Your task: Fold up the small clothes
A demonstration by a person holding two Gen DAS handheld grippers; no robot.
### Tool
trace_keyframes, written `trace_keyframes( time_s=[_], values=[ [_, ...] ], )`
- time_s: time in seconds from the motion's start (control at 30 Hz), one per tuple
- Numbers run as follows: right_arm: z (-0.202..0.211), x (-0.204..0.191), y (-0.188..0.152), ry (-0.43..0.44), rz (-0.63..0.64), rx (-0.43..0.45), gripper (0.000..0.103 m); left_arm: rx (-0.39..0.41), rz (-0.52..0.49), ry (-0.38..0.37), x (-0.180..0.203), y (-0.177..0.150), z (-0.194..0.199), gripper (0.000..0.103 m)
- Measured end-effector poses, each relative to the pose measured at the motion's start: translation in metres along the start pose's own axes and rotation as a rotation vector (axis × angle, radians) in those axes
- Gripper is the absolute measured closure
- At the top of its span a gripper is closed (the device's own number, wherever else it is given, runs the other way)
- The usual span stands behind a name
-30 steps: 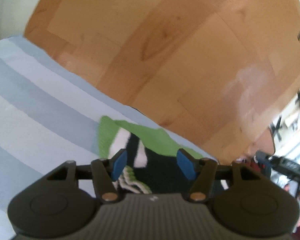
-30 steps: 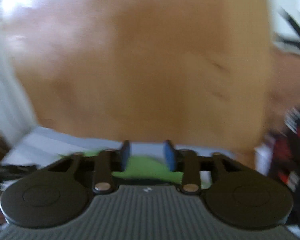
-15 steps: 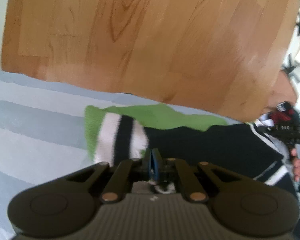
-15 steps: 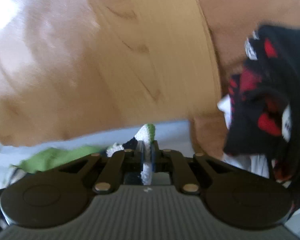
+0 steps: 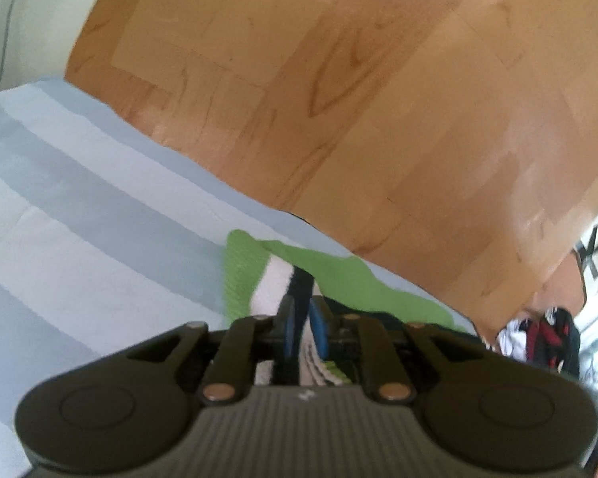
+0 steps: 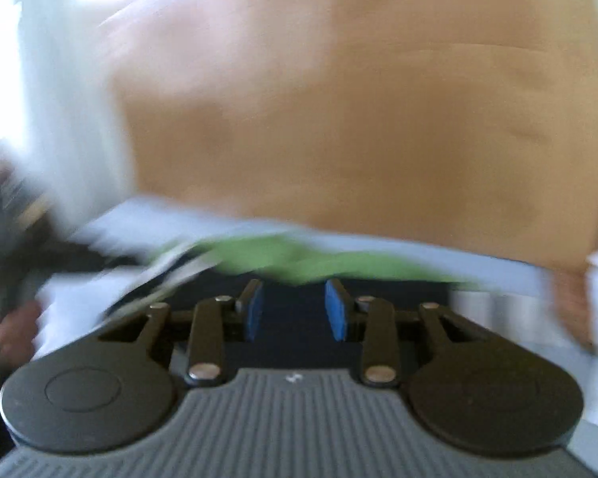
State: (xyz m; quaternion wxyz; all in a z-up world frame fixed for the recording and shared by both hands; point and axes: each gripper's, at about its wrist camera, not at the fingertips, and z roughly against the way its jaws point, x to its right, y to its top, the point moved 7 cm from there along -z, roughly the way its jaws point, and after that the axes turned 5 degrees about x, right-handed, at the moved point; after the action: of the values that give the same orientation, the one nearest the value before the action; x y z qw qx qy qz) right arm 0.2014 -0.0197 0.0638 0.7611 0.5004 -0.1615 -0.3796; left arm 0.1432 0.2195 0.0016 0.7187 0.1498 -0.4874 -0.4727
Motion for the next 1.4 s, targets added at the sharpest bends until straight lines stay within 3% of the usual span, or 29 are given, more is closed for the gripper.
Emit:
trace_keyframes(
  time_s=[0.07,0.2,0.23,0.3,0.57,0.63,0.7,0.73,0.87,1.0,1.1,1.17,1.23,1.27,1.3,1.37,1.4],
  values=[
    [-0.022,-0.033,-0.005,0.062,0.068,-0.049,0.064,-0.005,0.012,0.003,-0.003,0.002,-0.001,0.086],
    [-0.062,-0.063,-0.013,0.073,0.140,-0.088,0.063,-0.029,0.011,-0.008,-0.003,0.000,-0.005,0.083],
    [-0.068,-0.063,-0.012,0.072,0.148,-0.100,0.068,-0.036,0.007,-0.009,-0.002,-0.001,-0.006,0.083],
    [-0.073,-0.063,-0.011,0.053,0.141,-0.108,0.093,-0.043,0.007,-0.006,-0.003,-0.002,-0.006,0.083],
    [-0.059,-0.035,0.043,0.058,-0.203,0.161,0.093,0.007,0.111,-0.029,-0.013,0.012,0.006,0.081],
    [-0.081,-0.051,0.033,0.091,-0.194,0.101,0.093,0.021,0.122,-0.023,-0.016,0.015,0.010,0.080],
    [-0.108,-0.069,0.010,0.115,-0.135,-0.015,0.091,0.023,0.128,-0.019,-0.018,0.017,0.011,0.080],
    [-0.116,-0.073,0.000,0.116,-0.106,-0.079,0.085,0.021,0.128,-0.020,-0.018,0.017,0.011,0.080],
    [-0.095,-0.055,0.001,0.131,-0.143,-0.068,0.076,0.012,0.095,-0.042,-0.008,0.014,0.009,0.080],
    [-0.045,-0.001,0.016,0.020,-0.162,0.028,0.076,0.006,0.012,-0.121,0.017,0.005,0.008,0.080],
    [-0.016,0.053,0.010,-0.130,-0.174,0.022,0.076,-0.018,-0.085,-0.169,0.039,-0.009,0.004,0.080],
    [-0.011,0.093,-0.006,-0.261,-0.189,-0.038,0.076,-0.043,-0.162,-0.131,0.045,-0.020,-0.005,0.080],
    [-0.004,0.138,-0.025,-0.408,-0.212,-0.064,0.083,-0.087,-0.231,-0.025,0.039,-0.032,-0.022,0.086],
    [0.004,0.154,-0.028,-0.405,-0.270,-0.021,0.083,-0.086,-0.254,-0.002,0.036,-0.034,-0.027,0.097],
    [0.011,0.170,-0.033,-0.433,-0.349,-0.005,0.085,-0.081,-0.251,0.006,0.034,-0.033,-0.028,0.097],
    [0.020,0.185,-0.040,-0.481,-0.414,0.011,0.073,-0.089,-0.206,-0.009,0.028,-0.030,-0.028,0.097],
    [0.024,0.184,-0.042,-0.499,-0.409,0.011,0.062,-0.091,-0.189,-0.020,0.025,-0.029,-0.028,0.097]
  ],
)
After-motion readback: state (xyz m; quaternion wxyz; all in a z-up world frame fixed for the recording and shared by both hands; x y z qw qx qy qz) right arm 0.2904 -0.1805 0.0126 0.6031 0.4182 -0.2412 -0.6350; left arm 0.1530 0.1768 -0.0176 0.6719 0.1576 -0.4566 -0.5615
